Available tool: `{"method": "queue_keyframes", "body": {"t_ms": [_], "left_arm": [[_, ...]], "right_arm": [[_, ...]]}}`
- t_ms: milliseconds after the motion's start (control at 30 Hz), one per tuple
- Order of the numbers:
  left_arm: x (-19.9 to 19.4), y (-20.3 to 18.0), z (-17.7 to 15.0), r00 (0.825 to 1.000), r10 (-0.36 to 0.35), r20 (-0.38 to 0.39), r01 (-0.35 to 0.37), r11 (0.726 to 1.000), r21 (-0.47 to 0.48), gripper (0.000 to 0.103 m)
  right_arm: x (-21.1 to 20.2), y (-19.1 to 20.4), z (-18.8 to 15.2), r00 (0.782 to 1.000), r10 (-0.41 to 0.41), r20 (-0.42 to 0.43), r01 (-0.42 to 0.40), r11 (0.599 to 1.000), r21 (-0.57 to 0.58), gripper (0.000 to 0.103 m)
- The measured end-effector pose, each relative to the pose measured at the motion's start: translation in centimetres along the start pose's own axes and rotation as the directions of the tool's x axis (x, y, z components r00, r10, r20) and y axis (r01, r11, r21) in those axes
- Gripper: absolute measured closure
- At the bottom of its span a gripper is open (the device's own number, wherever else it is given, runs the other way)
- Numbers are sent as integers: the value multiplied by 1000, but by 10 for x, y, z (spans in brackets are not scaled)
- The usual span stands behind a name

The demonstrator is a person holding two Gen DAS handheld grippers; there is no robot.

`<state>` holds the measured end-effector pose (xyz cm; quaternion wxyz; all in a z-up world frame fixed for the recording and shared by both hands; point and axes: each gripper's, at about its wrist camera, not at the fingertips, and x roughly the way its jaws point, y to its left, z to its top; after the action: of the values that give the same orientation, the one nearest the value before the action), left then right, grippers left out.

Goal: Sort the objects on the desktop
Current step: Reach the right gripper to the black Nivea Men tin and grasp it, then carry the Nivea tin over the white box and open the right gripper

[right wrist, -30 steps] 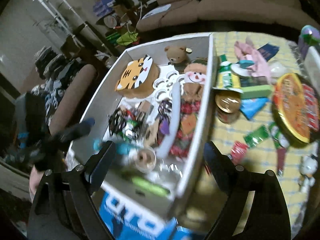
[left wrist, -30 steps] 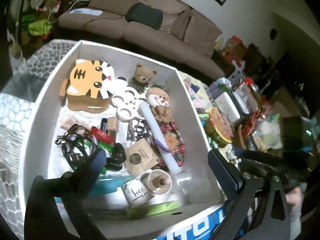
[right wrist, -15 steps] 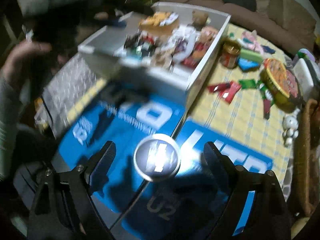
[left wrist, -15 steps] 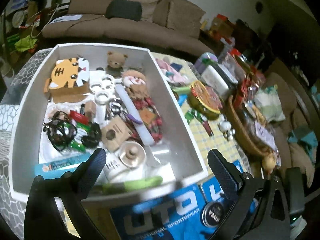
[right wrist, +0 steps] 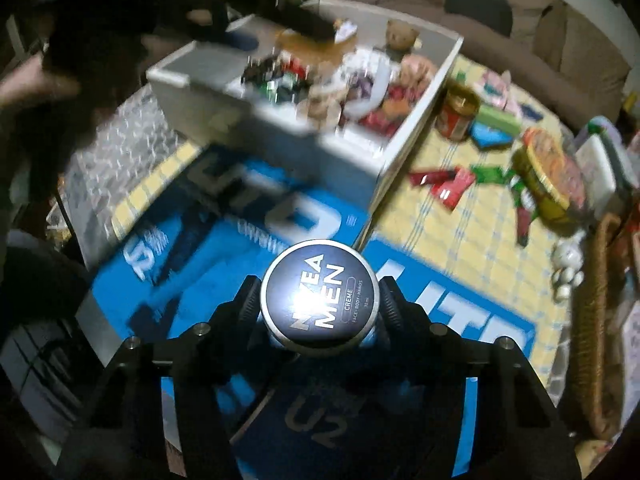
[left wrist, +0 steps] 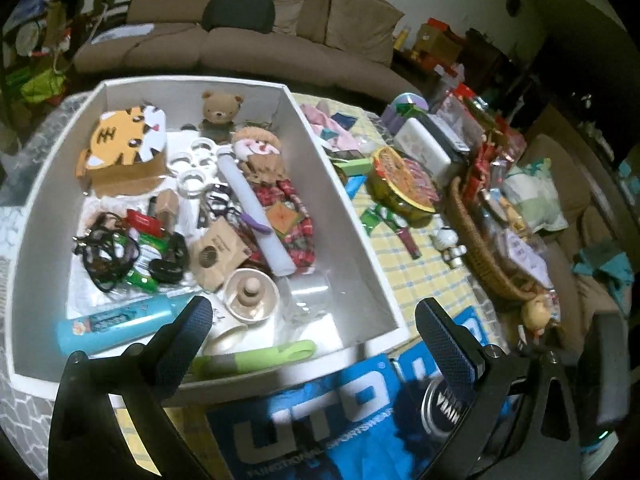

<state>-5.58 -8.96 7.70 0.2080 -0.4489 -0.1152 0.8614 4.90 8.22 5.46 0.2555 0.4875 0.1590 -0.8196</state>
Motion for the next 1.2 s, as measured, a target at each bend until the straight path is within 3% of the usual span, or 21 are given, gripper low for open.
{"method": "queue_keyframes", "body": {"t_ms": [133,267,300,367,400,433,567,633,667,767,800,833,867,967,1033,1067,1100,1200], "left_arm": [[-4,5,2,985,-173,-10,172,983,-72,0],[-8,11,3,928,-372,-1,366,915,-170,2],[-9,13,3,915,-404,9,398,896,-195,6],[-10,19,3,893,-450,33,443,862,-245,32],[-10,24,3,885,-463,45,456,846,-276,64],[-8,28,3,878,-476,49,468,832,-298,74],[1,46,4,813,-573,98,562,732,-385,71],[3,56,3,792,-594,140,589,683,-432,31],[4,60,3,785,-601,151,597,668,-444,28],[10,67,1,741,-650,170,638,602,-480,30],[10,68,1,736,-654,174,643,597,-479,47],[10,68,2,733,-658,172,647,597,-474,79],[11,69,2,734,-657,173,645,596,-478,85],[14,78,3,713,-668,213,666,550,-504,85],[9,85,6,713,-660,238,672,546,-500,89],[5,88,9,719,-649,248,671,558,-488,91],[-4,94,14,741,-617,265,657,584,-476,91],[-22,123,23,770,-549,324,635,611,-474,91]], "right_arm": [[-25,-2,28,997,-33,71,34,999,-13,46],[-38,-2,60,989,-52,140,57,998,-28,46],[-38,-3,67,987,-52,153,57,998,-28,46],[-38,-3,79,984,-44,175,48,999,-24,46],[-38,-3,84,982,-38,187,43,999,-21,46],[-38,-3,90,980,-32,198,37,999,-20,46],[-35,2,108,971,-7,238,13,1000,-23,46],[-30,6,116,969,0,248,9,999,-33,46],[-27,8,118,968,1,251,8,999,-36,46],[-19,9,123,965,15,262,-7,1000,-30,46],[-17,7,125,964,22,265,-16,1000,-24,46],[-14,5,127,963,30,268,-27,999,-18,46],[-12,4,128,962,36,271,-34,999,-11,46],[-6,1,133,954,53,293,-56,998,-1,46],[-5,-1,136,949,71,308,-75,997,-1,46],[-5,-2,139,945,84,315,-90,996,3,46],[-7,-4,140,942,96,321,-105,994,10,45],[-14,-15,141,928,94,361,-121,991,54,25]]}}
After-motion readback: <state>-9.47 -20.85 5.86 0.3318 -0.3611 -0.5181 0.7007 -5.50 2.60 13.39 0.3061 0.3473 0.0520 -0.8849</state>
